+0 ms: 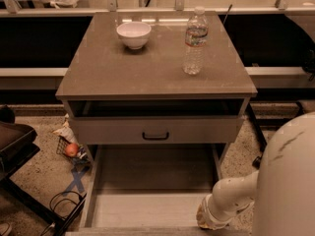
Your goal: Open middle drawer
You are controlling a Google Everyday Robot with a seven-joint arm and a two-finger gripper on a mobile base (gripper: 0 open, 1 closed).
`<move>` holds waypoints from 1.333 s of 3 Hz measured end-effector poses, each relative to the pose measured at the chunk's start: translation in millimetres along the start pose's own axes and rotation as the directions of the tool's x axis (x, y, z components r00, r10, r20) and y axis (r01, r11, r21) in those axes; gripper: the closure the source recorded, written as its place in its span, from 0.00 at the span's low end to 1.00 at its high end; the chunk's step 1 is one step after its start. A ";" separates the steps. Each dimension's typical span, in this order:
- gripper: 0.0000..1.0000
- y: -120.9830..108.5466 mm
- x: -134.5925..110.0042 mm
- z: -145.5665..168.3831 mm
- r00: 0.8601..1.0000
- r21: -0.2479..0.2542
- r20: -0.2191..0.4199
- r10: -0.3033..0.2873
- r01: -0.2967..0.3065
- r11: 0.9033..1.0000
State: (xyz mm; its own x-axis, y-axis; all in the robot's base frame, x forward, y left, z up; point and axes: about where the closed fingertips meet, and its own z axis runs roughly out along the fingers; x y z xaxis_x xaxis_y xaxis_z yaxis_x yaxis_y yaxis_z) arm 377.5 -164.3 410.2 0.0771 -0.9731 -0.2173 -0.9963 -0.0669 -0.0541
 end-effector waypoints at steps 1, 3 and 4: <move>0.51 0.5 -0.2 0.4 1.000 -0.001 0.000 -0.001 0.001 1.000; 0.00 -0.3 -0.4 1.2 1.000 -0.004 0.000 -0.001 0.001 1.000; 0.00 -0.2 -0.4 1.2 1.000 -0.004 0.000 -0.001 0.001 1.000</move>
Offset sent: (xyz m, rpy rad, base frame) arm -0.0005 0.0002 -0.0003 0.0000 0.0013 0.0008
